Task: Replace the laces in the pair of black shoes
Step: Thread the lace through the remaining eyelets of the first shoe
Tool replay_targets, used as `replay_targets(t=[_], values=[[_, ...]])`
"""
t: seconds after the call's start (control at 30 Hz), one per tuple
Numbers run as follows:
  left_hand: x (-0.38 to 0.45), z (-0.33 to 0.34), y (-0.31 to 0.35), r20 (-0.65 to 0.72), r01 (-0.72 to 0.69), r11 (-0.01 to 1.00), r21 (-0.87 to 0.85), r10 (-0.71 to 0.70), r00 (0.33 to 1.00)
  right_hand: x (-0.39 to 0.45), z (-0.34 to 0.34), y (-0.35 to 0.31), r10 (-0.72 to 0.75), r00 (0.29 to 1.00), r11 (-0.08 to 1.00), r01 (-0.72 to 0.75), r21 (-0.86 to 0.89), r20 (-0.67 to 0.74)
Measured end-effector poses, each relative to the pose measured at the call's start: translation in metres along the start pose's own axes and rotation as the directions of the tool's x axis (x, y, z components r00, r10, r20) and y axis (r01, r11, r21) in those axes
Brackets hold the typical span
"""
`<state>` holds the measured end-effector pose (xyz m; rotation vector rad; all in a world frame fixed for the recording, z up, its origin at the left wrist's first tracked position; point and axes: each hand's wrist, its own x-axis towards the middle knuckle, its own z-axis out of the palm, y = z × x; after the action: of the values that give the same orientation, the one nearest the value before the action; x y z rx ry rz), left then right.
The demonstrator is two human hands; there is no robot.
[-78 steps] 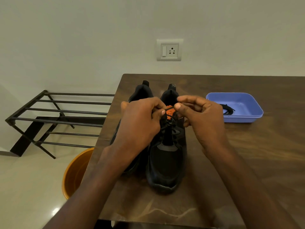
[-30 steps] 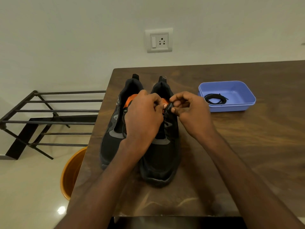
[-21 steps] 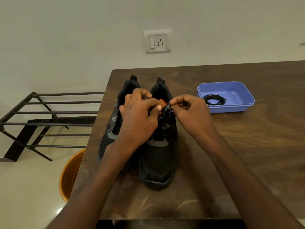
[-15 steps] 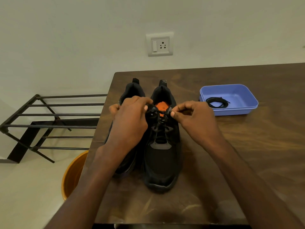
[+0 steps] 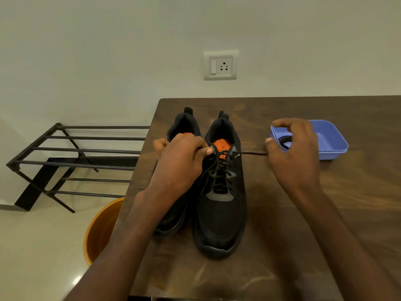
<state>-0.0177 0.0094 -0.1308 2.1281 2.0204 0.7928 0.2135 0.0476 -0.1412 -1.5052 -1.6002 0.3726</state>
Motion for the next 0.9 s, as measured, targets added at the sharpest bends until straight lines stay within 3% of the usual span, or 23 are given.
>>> replay_targets(t=[0.1, 0.17, 0.23, 0.3, 0.37, 0.43, 0.53, 0.6, 0.67, 0.73, 0.83, 0.9], values=[[0.000, 0.000, -0.001, -0.012, -0.011, 1.000, -0.001, 0.011, 1.000, -0.010, 0.016, -0.010, -0.091, 0.957, 0.995, 0.098, -0.014, 0.276], [0.000, 0.000, -0.002, -0.015, -0.015, 1.000, 0.007, 0.015, 1.000, -0.012, 0.022, -0.014, -0.067, 0.939, 0.998, 0.056, 0.040, 0.336], [0.000, 0.000, -0.002, -0.010, -0.014, 1.000, 0.010, 0.014, 1.000, -0.009, 0.019, -0.014, 0.067, 0.971, 0.983, -0.103, 0.150, 0.230], [0.000, -0.001, -0.001, 0.000, -0.014, 1.000, 0.027, 0.014, 1.000, -0.001, 0.008, -0.008, 0.237, 0.971, 0.937, -0.232, 0.262, 0.013], [0.000, -0.001, 0.000, 0.000, -0.016, 0.999, 0.036, 0.016, 1.000, 0.004, 0.000, 0.002, 0.267, 0.946, 0.960, -0.243, 0.141, -0.182], [0.000, -0.001, 0.000, -0.010, -0.024, 0.999, 0.033, 0.024, 1.000, 0.001, 0.001, 0.003, 0.115, 0.970, 0.986, -0.137, -0.094, -0.214], [0.000, 0.000, -0.001, -0.025, -0.036, 0.999, 0.037, 0.037, 0.999, -0.008, 0.013, -0.012, -0.071, 0.997, 0.981, 0.076, -0.178, 0.037], [0.000, 0.001, -0.002, -0.029, -0.040, 0.998, 0.045, 0.042, 0.999, -0.011, 0.025, -0.019, -0.064, 0.979, 0.987, 0.091, -0.134, 0.196], [-0.001, 0.001, -0.002, -0.031, -0.044, 0.998, 0.042, 0.045, 0.999, -0.012, 0.031, -0.019, -0.018, 0.966, 0.998, 0.034, -0.055, 0.257], [-0.001, 0.000, -0.001, -0.029, -0.044, 0.997, 0.057, 0.046, 0.999, -0.009, 0.029, -0.016, 0.026, 0.981, 0.999, -0.018, -0.042, 0.191], [-0.001, -0.001, -0.001, -0.025, -0.039, 0.996, 0.085, 0.041, 0.999, 0.000, 0.007, -0.003, 0.144, 0.984, 0.989, -0.146, -0.015, -0.104], [-0.001, 0.000, -0.001, -0.032, -0.038, 0.994, 0.098, 0.041, 0.999, 0.003, -0.003, 0.005, 0.130, 0.971, 0.987, -0.146, -0.067, -0.202]])
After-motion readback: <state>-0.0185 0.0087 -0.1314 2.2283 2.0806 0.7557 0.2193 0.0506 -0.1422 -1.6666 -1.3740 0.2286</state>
